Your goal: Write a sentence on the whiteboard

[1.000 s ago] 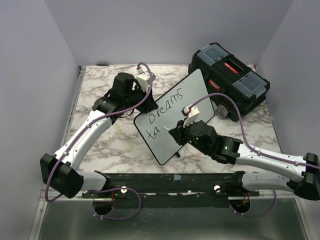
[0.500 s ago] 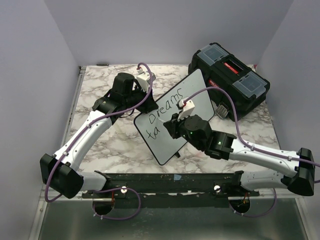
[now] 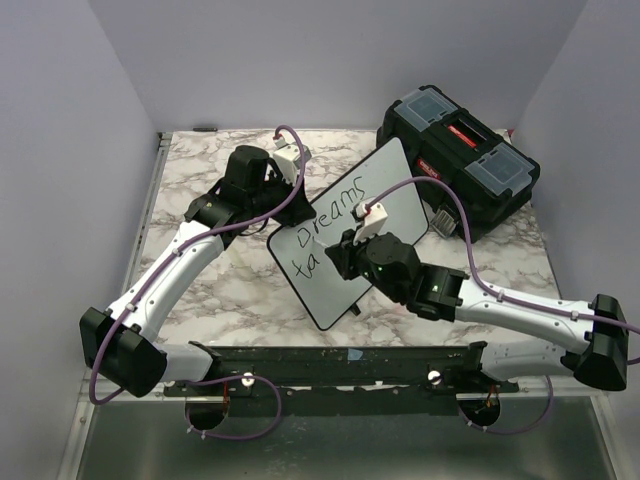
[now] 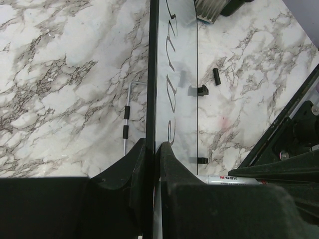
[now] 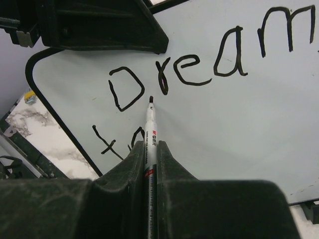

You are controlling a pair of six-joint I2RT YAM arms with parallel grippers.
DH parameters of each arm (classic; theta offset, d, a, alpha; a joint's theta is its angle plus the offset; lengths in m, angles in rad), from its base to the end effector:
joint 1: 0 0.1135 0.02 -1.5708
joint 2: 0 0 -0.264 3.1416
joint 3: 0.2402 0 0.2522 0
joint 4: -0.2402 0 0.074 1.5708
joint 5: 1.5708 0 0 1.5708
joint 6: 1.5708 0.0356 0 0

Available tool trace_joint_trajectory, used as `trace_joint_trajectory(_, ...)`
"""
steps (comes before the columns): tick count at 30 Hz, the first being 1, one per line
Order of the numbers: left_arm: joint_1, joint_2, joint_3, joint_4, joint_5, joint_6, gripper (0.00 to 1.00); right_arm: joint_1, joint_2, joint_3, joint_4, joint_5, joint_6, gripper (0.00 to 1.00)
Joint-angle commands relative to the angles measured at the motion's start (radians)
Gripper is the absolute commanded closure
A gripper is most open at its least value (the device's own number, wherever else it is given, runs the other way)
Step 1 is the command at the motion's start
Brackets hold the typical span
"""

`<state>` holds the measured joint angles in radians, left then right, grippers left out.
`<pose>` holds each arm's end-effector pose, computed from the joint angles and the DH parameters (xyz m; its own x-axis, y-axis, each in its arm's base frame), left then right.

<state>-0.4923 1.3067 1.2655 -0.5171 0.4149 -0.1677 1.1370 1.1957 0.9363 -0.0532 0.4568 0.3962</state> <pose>0.2476 -0.1491 0.3617 -0.5828 0.1392 -0.8006 0.6456 0.6776 -0.3521 0.1304 0.2441 0.3217 -0.3654 0.0351 -0.9302 -0.5386 0.8070 0.2421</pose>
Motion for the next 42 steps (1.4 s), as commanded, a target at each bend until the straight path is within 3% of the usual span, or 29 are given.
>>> trace_joint_trajectory(1,-0.029,0.026,-0.040,-0.150,-0.044,0.067,1.00,-0.004,-0.005,-0.058,-0.016,0.000,0.038,0.99)
trace_joint_trajectory(13,-0.028,0.026,-0.041,-0.149,-0.040,0.068,1.00,-0.004,-0.079,-0.186,-0.083,-0.055,0.145,0.99)
trace_joint_trajectory(30,-0.031,0.026,-0.040,-0.150,-0.042,0.068,1.00,-0.004,-0.098,-0.066,-0.113,-0.015,0.088,0.99)
trace_joint_trajectory(42,-0.031,0.026,-0.042,-0.150,-0.044,0.067,1.00,-0.003,-0.016,0.028,-0.113,0.108,0.053,0.99)
